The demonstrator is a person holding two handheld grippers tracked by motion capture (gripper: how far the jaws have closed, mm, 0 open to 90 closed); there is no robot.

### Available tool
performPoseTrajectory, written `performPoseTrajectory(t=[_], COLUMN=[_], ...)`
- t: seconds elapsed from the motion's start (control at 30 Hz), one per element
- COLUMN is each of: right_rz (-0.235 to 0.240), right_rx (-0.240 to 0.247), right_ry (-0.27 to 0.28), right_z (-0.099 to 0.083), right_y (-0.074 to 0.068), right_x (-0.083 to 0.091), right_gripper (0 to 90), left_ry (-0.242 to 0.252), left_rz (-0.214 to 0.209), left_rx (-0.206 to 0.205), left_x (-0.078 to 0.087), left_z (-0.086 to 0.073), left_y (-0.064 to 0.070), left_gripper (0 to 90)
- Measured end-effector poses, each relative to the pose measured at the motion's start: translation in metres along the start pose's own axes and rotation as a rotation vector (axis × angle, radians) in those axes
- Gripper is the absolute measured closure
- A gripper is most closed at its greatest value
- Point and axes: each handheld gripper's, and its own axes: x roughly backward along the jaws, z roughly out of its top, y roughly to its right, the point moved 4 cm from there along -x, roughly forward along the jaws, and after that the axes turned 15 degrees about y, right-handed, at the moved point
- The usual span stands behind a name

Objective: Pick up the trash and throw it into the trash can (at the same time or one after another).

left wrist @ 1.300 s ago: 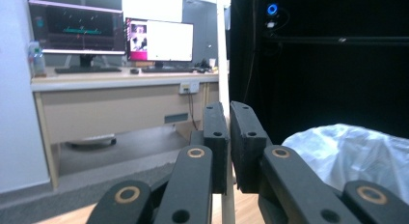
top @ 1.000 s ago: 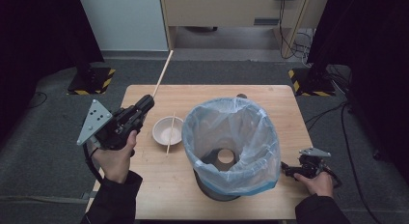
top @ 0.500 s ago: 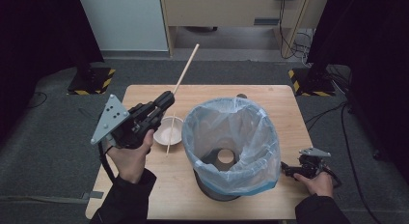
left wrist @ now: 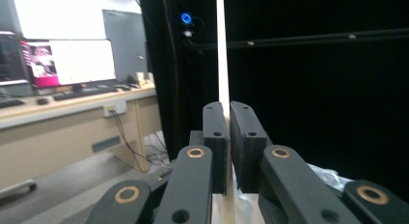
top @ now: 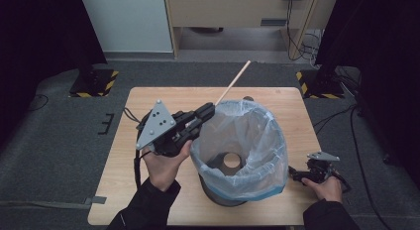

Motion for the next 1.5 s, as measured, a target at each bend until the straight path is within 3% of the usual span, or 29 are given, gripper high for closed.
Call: performPoseTrajectory(t=[0.17,0.4,0.67,0.87,1.13,1.37,1.5], right_rz=[0.0,0.0,0.0,0.0,0.0,0.0,0.0], right_rx=[0.0,0.0,0.0,0.0,0.0,0.0,0.0], right_ry=[0.0,0.0,0.0,0.0,0.0,0.0,0.0], right_z=[0.0,0.0,0.0,0.0,0.0,0.0,0.0], right_y=[0.0,0.0,0.0,0.0,0.0,0.0,0.0], right_x=[0.0,0.0,0.0,0.0,0.0,0.0,0.0], right_gripper=[4.0,4.0,4.0,4.0,4.0,4.0,4.0], left_ry=[-0.028,-0.001,0.008,-0.024,-0.095,-0.193,-0.255], left_rz=[-0.046,-0.024,0.094,0.171,0.293,0.385,0.416], left_rx=[0.012,0.03,0.039,0.034,0.027,0.065,0.077], left_x=[-0.006,0.008,0.038,0.055,0.072,0.081,0.083], left_z=[-0.009,-0.008,-0.005,-0.018,-0.054,-0.094,-0.118], left_y=[0.005,-0.007,-0.039,-0.06,-0.093,-0.123,-0.133], left_gripper=[80.2,68.9,59.1,54.6,47.7,43.6,41.7])
